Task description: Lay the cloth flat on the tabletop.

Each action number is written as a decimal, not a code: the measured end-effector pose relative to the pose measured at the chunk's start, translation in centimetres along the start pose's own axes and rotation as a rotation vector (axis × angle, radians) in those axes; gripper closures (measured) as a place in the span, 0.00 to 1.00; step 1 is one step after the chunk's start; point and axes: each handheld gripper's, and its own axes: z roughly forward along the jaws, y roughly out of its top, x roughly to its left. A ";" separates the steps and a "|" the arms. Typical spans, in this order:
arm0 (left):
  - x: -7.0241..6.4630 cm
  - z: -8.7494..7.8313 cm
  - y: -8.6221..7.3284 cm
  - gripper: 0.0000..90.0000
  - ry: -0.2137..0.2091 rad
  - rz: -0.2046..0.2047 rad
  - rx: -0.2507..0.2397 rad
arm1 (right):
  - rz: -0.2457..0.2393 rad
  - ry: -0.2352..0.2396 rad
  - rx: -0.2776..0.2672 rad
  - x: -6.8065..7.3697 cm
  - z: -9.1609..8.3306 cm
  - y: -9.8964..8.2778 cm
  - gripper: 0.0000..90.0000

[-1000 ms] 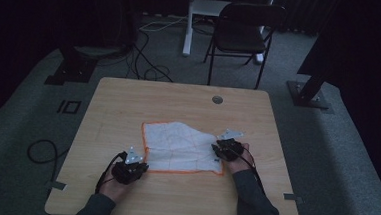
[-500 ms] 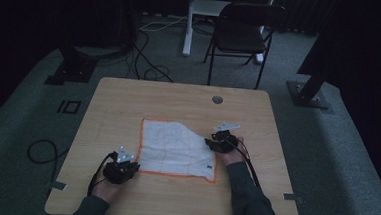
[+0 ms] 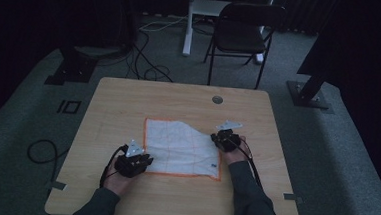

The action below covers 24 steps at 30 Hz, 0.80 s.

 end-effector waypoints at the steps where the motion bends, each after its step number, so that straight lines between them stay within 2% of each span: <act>1: 0.0 0.2 0.1 0.84 0.000 -0.002 0.000 | 0.012 -0.005 -0.004 -0.1 -0.2 0.1 0.97; 5: 0.1 0.5 0.3 0.84 -0.009 -0.013 -0.007 | 0.019 0.046 -0.020 -0.1 -0.9 0.1 0.96; 12: 0.0 0.6 0.4 0.83 -0.013 -0.014 -0.008 | -0.017 0.136 -0.052 2.4 -1.6 0.1 0.96; 18: -0.3 1.0 0.7 0.83 -0.021 -0.003 -0.005 | -0.084 0.206 -0.051 4.9 -2.2 -0.3 0.96; 20: -0.4 1.2 0.8 0.83 -0.023 -0.004 -0.005 | -0.119 0.260 -0.026 5.8 -2.3 -0.5 0.96; 23: -0.5 1.3 0.8 0.83 -0.025 0.001 -0.004 | -0.205 0.303 0.025 7.2 -2.2 -0.9 0.96; 24: -0.5 1.3 0.8 0.83 -0.025 0.001 -0.004 | -0.205 0.303 0.025 7.2 -2.2 -0.9 0.96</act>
